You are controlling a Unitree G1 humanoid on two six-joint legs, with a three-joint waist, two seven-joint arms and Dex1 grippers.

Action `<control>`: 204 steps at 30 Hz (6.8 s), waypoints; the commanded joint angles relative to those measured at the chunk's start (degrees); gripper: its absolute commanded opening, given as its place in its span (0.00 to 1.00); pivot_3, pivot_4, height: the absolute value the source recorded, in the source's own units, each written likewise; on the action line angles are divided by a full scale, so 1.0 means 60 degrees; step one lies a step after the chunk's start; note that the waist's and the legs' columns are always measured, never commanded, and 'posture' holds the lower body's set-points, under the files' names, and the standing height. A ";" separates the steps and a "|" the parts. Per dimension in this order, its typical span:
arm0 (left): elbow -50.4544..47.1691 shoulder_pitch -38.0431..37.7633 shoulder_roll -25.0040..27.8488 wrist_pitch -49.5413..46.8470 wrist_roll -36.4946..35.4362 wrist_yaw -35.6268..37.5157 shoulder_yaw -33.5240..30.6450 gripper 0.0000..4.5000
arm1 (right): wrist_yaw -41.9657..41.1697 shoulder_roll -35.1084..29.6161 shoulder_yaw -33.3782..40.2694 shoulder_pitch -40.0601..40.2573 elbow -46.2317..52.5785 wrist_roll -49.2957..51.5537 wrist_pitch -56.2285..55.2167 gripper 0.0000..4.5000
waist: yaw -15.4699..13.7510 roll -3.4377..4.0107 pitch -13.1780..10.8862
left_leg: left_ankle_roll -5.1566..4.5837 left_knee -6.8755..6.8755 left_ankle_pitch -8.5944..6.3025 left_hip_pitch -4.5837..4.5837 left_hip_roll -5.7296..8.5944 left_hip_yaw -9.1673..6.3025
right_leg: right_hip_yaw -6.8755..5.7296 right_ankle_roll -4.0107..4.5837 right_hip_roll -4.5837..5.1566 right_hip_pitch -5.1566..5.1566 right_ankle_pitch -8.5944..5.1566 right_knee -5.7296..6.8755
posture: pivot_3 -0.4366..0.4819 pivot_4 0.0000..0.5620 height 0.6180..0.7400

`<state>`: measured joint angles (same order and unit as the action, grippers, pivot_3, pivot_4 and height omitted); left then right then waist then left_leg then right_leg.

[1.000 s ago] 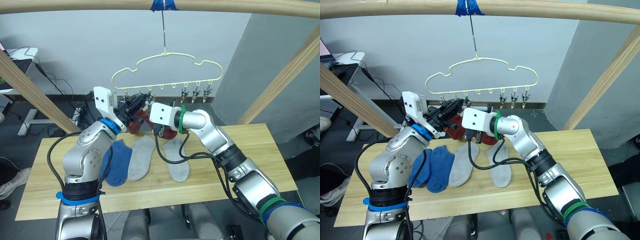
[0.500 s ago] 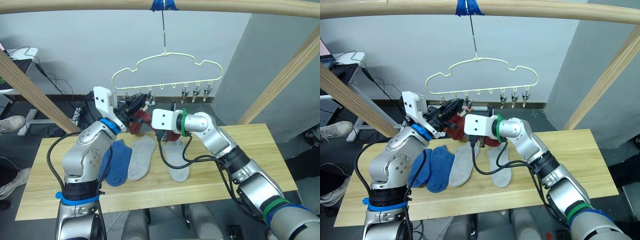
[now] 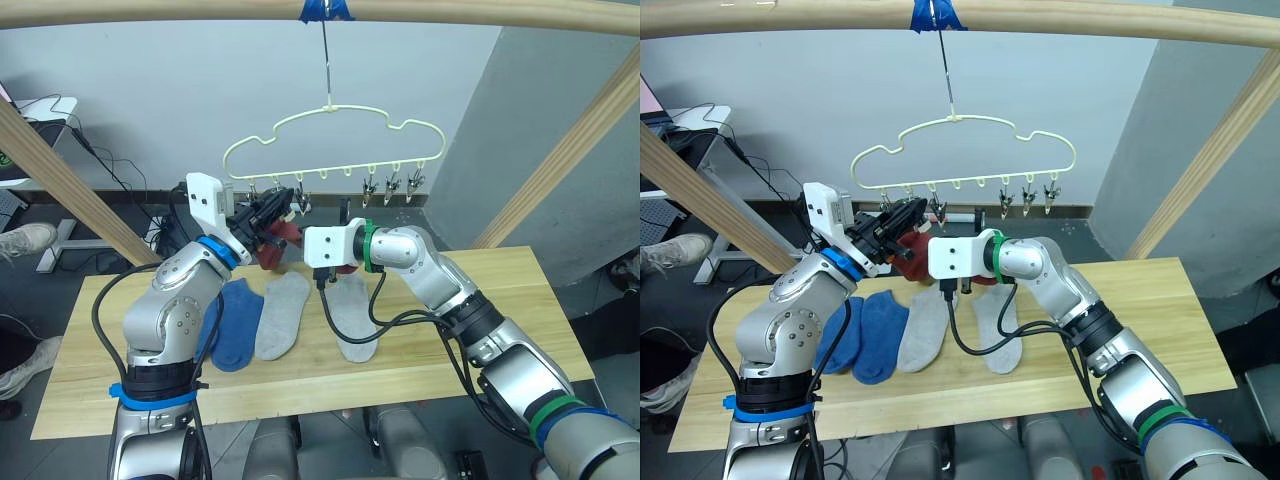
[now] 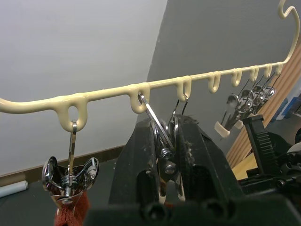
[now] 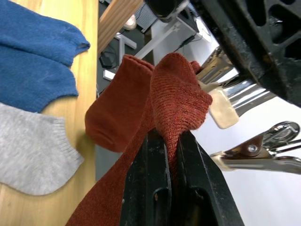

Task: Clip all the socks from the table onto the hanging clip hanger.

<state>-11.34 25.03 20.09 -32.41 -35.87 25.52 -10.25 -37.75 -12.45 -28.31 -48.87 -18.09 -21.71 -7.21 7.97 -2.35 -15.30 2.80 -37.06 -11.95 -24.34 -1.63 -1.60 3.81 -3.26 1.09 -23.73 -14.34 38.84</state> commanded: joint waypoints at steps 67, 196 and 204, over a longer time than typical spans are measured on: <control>-0.1903 -0.2650 0.0365 0.2678 0.2624 -0.0156 0.0633 0.74 | -0.2078 -0.3191 0.3284 0.4215 0.3352 0.3813 0.4313 0.80 | -0.0303 -0.0047 0.0030 | -0.0038 0.0017 0.0043 0.0060 -0.0006 0.0042 | 0.0047 -0.0013 -0.0018 0.0023 -0.0025 0.0004 | 0.34 0.42 1.00; 0.3224 0.0779 -0.1557 0.5996 0.4354 -0.1294 0.0962 0.06 | 0.0415 -0.3270 0.3557 0.5594 0.6569 0.5712 0.7092 1.00 | -0.0229 -0.0042 -0.0019 | -0.0043 0.0074 0.0038 -0.0041 -0.0008 0.0030 | 0.0027 -0.0055 -0.0015 -0.0014 -0.0007 -0.0167 | 0.23 0.48 1.00; 0.2654 0.0640 -0.1317 0.5323 0.4192 -0.0811 0.0990 0.06 | 0.2512 -0.1178 0.2891 0.5337 0.2815 0.4159 0.5613 1.00 | -0.0226 -0.0031 -0.0026 | -0.0043 0.0073 0.0039 -0.0063 -0.0007 0.0038 | 0.0034 -0.0054 -0.0015 -0.0051 -0.0006 -0.0147 | 0.26 0.48 1.00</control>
<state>7.74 28.83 11.76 -0.01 -9.39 19.86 -4.37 -25.07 -20.53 -12.05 -15.52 2.04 4.54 29.60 6.61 -2.54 -15.45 2.54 -36.63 -11.71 -24.73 -1.68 -1.37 4.02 -3.58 0.99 -24.05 -14.38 37.96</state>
